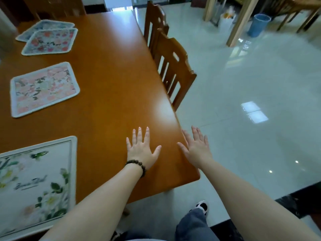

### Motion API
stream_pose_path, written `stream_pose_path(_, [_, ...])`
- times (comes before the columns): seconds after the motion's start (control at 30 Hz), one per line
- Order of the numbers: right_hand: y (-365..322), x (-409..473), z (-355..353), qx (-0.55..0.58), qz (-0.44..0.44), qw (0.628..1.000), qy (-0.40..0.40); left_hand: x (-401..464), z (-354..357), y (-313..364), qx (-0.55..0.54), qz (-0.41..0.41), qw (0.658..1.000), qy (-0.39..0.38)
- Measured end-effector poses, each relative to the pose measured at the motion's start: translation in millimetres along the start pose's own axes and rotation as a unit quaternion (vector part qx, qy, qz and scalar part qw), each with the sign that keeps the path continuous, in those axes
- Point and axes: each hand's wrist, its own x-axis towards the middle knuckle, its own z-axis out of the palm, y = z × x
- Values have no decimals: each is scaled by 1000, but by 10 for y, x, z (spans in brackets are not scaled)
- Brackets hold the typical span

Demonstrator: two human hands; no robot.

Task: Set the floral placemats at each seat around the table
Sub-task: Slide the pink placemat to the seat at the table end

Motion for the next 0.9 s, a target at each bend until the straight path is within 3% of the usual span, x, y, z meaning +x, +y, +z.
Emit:
stream_pose_path(0.2, [1173,356,-519,17,16,1000,-5,395,22,1135,-23,-28,999,1])
stream_pose_path(0.4, [1714,712,-989,24,13,1000,5,719,-176,1780,-38,-52,998,22])
stream_pose_path(0.9, [1470,2554,-1931,-5,-141,989,43,2059,-929,1931,-91,-176,972,128])
